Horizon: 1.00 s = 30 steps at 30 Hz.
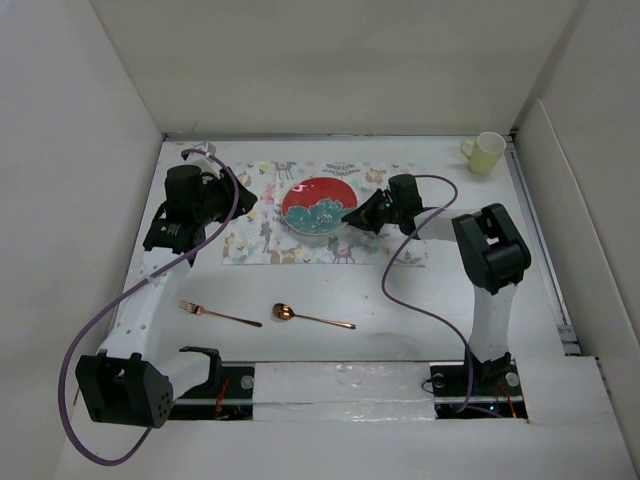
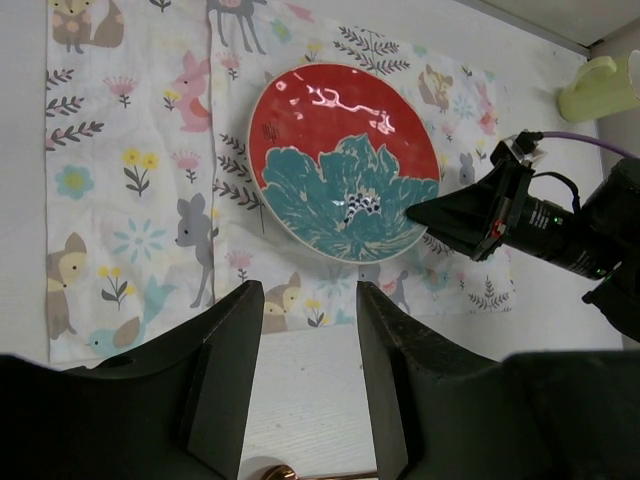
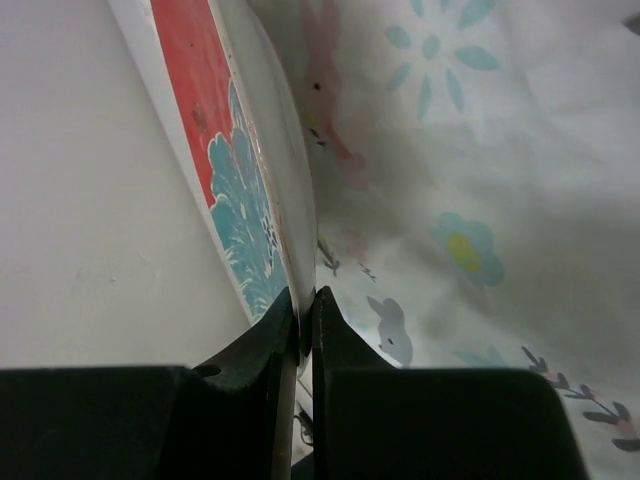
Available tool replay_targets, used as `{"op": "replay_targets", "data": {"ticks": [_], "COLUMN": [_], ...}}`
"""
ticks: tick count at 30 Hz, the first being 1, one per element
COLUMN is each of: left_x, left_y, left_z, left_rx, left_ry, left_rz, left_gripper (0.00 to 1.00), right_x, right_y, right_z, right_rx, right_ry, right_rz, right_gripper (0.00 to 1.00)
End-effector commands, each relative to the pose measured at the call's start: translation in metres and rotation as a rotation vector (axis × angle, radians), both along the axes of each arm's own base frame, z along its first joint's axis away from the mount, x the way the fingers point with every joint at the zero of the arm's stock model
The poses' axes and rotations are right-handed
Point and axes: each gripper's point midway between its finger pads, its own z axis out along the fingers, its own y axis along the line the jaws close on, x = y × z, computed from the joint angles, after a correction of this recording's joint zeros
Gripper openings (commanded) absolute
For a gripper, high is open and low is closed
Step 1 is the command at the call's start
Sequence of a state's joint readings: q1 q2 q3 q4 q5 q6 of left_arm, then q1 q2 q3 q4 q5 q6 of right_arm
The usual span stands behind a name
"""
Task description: Set the dinner table for one person
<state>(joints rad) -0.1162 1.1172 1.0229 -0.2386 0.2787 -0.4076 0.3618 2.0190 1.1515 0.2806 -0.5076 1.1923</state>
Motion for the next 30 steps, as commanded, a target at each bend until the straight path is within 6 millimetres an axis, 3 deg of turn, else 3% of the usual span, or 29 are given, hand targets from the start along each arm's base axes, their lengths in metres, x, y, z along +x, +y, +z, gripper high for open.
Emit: {"op": "replay_targets", "data": {"ticks": [1,4,7,8,10,12,13,14,15,16,19,20,21,22,23,24,25,27,28,29,30], "left_x": [0.002,0.003,0.003,0.003,0.004,0.004,0.004,0.004,0.007,0.008,0.013,0.014,0.017,0.017,0.018,0.018,0.017,0.015,0.014,0.013,0.012], "left_y": [0.003,0.005,0.005,0.005,0.006,0.007,0.009,0.009,0.014,0.014,0.023,0.023,0.021,0.019,0.017,0.015,0.014,0.016,0.014,0.015,0.016], "left_z": [-0.001,-0.004,-0.007,-0.008,-0.008,-0.009,-0.009,-0.010,-0.007,-0.007,-0.003,-0.002,0.001,0.001,0.000,-0.003,-0.004,-0.007,-0.008,-0.009,-0.010], "left_rx": [0.018,0.024,0.026,0.027,0.032,0.041,0.047,0.050,0.073,0.074,0.120,0.125,0.120,0.115,0.106,0.101,0.096,0.102,0.104,0.106,0.106], "left_ry": [-0.015,-0.010,-0.006,-0.003,-0.004,-0.003,-0.003,-0.002,-0.012,-0.012,-0.007,-0.006,-0.008,-0.007,-0.008,0.000,0.002,0.006,0.007,0.010,0.017], "left_rz": [0.006,0.013,0.013,0.014,0.018,0.021,0.026,0.028,0.043,0.043,0.074,0.076,0.067,0.060,0.047,0.039,0.032,0.046,0.039,0.045,0.052], "left_gripper": [0.39,0.40,0.39,0.39,0.39,0.39,0.39,0.39,0.40,0.40,0.40,0.40,0.40,0.39,0.38,0.15,0.03,0.00,0.00,0.00,0.00], "right_x": [0.006,0.001,-0.002,-0.001,-0.005,0.001,-0.002,-0.003,0.001,0.001,0.005,0.008,0.017,0.024,0.032,0.042,0.055,0.069,0.072,0.085,0.093], "right_y": [0.012,0.013,0.009,0.009,0.004,-0.004,-0.014,-0.019,-0.045,-0.045,-0.083,-0.096,-0.122,-0.139,-0.159,-0.186,-0.222,-0.264,-0.292,-0.316,-0.345], "right_z": [0.047,0.037,0.026,0.028,0.021,0.031,0.027,0.036,0.033,0.033,0.042,0.055,0.061,0.072,0.079,0.088,0.107,0.126,0.124,0.148,0.157], "right_rx": [0.075,0.039,-0.008,-0.018,-0.082,-0.159,-0.207,-0.233,-0.329,-0.330,-0.394,-0.411,-0.428,-0.450,-0.491,-0.549,-0.581,-0.654,-0.697,-0.755,-0.812], "right_ry": [-0.163,-0.139,-0.097,-0.097,-0.066,-0.115,-0.090,-0.108,-0.108,-0.108,-0.124,-0.159,-0.170,-0.191,-0.210,-0.219,-0.230,-0.246,-0.204,-0.235,-0.213], "right_rz": [0.042,0.053,0.055,0.055,0.069,0.062,0.058,0.055,0.024,0.024,-0.022,-0.040,-0.092,-0.130,-0.176,-0.255,-0.334,-0.432,-0.485,-0.568,-0.642], "right_gripper": [0.00,0.06,0.26,0.39,0.48,0.60,0.62,0.67,0.68,0.68,0.69,0.64,0.51,0.11,0.00,0.00,0.00,0.00,0.00,0.00,0.00]}}
